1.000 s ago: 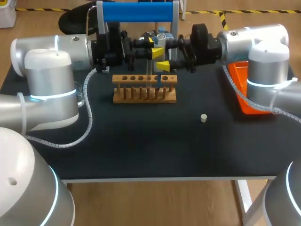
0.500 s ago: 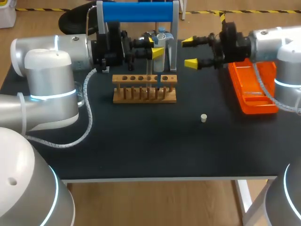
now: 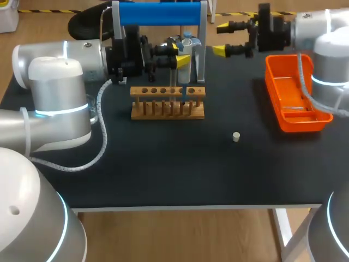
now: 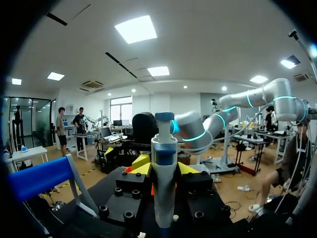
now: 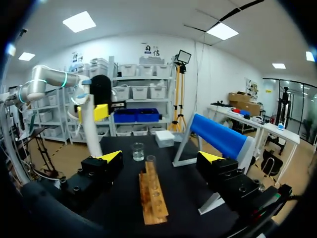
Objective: Invert the test tube, pick up the pipette, mount the tip to pipette, aspirate from beaker and dispense into the tube, eject the tip, return the pipette, and cap with the stopper.
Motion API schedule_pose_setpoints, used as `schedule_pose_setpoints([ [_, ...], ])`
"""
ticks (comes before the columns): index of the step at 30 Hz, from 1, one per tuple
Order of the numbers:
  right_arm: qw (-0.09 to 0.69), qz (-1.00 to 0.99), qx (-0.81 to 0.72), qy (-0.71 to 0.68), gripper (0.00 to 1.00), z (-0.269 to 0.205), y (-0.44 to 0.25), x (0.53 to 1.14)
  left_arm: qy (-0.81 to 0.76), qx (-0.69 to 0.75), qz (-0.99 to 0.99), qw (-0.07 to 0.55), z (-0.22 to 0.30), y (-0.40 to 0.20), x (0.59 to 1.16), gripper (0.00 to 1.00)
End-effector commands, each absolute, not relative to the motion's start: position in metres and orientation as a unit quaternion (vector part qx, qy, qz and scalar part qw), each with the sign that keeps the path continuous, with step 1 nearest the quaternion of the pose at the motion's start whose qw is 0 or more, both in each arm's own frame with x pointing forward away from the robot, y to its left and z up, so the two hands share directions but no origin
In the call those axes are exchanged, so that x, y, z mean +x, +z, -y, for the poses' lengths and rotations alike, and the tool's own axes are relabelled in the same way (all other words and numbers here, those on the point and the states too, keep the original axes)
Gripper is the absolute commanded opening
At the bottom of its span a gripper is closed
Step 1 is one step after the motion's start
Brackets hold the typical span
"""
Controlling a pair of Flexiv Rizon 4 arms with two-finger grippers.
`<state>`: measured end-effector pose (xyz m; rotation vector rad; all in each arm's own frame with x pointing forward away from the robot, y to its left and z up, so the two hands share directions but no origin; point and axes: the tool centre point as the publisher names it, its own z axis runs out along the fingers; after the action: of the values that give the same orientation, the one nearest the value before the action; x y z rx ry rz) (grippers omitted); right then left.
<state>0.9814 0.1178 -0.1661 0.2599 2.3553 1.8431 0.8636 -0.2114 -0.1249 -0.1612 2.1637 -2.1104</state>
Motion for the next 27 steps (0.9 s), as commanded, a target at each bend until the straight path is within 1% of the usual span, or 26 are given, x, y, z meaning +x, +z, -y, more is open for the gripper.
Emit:
schedule_pose_setpoints([
  [1,0.08,-0.796,0.103,0.591,1.0,-0.138,-0.164,0.998,-0.695,-0.053,-0.714,0.056,0.211,-0.124,0.864,0.0],
  [15,0.101,-0.803,0.117,0.576,1.0,-0.164,-0.156,1.051,-0.695,-0.053,-0.714,0.056,0.211,-0.124,0.864,0.0],
  [27,0.1,-0.809,0.119,0.567,1.0,-0.17,-0.17,1.066,-0.695,-0.053,-0.714,0.056,0.211,-0.124,0.864,0.0],
])
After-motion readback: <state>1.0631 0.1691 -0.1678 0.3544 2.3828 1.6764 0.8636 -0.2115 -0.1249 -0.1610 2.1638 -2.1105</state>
